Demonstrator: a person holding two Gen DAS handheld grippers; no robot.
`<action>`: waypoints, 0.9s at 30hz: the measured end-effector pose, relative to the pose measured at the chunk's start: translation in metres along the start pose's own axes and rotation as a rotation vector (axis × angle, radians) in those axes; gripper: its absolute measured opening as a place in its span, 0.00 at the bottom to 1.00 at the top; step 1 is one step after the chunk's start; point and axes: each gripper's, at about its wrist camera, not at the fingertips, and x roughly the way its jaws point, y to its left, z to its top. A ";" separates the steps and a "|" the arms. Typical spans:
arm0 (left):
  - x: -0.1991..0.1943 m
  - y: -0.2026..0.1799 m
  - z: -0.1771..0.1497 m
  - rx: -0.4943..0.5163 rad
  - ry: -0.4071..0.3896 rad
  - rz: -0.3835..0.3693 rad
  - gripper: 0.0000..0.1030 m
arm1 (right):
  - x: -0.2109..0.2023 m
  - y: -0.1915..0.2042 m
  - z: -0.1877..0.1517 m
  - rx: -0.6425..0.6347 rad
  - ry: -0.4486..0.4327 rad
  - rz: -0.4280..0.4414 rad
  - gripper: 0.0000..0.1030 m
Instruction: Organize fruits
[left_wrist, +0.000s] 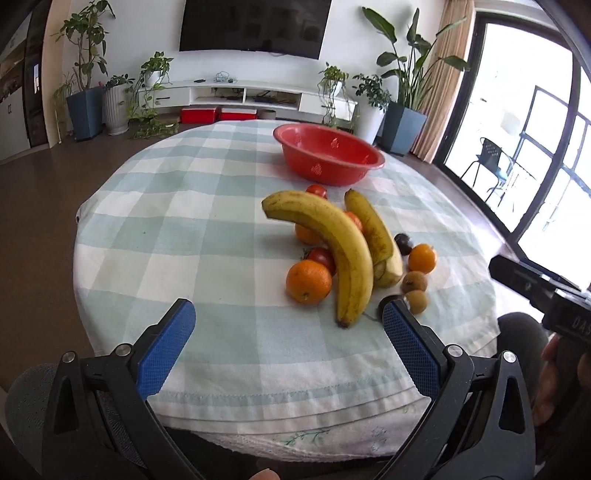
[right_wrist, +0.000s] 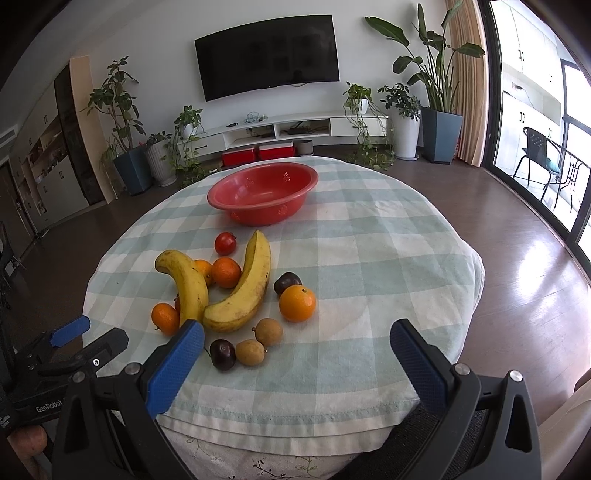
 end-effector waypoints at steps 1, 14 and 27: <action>0.004 -0.001 -0.003 0.020 0.041 0.017 1.00 | -0.001 0.000 -0.003 -0.002 -0.003 0.001 1.00; 0.057 -0.001 0.028 0.164 0.164 -0.002 0.99 | -0.006 -0.009 -0.027 0.033 0.061 0.100 1.00; 0.097 -0.008 0.051 0.337 0.229 -0.140 0.60 | -0.009 -0.004 -0.025 -0.001 0.114 0.104 0.97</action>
